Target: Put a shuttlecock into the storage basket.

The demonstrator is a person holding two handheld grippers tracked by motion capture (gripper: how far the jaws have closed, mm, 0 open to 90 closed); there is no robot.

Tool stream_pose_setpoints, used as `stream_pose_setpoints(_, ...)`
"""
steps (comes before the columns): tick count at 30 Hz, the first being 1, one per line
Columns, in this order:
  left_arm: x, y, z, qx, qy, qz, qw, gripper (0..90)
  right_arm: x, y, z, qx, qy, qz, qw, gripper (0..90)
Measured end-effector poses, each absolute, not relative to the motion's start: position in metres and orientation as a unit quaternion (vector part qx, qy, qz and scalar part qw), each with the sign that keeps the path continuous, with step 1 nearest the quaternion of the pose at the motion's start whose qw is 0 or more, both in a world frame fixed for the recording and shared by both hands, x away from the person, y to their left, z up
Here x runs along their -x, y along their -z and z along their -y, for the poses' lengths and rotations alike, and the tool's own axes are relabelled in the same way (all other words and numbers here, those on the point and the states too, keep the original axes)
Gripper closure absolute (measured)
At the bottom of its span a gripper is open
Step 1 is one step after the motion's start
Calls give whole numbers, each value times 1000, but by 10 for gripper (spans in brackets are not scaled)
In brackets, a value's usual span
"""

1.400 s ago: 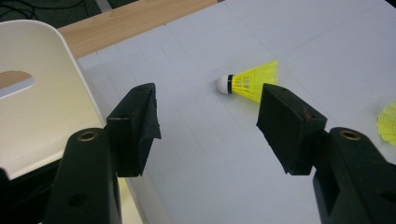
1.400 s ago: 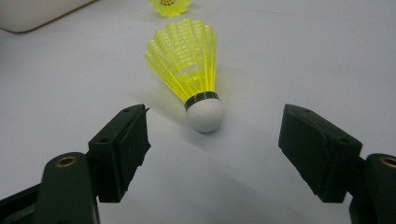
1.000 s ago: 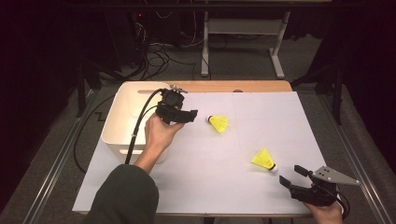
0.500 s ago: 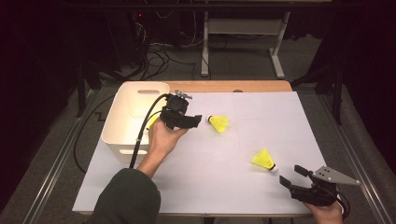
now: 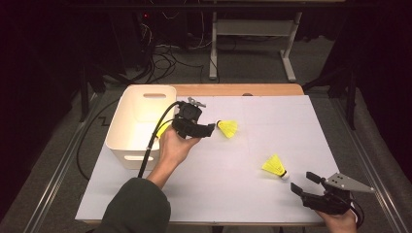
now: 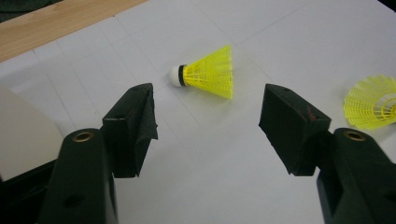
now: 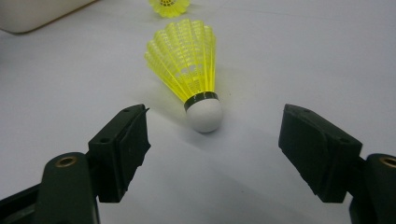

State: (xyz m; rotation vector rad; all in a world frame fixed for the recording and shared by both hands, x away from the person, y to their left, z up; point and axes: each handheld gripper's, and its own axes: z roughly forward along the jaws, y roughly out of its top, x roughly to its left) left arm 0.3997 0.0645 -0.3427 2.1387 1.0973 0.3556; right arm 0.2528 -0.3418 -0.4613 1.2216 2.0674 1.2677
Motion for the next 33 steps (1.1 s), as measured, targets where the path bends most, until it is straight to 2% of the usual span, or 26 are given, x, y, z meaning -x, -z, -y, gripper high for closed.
stream_pose_setpoints(33,-394,367,-51,-830,-125,-421,343,363,-253,461,342,-441,-459,-741,215,250)
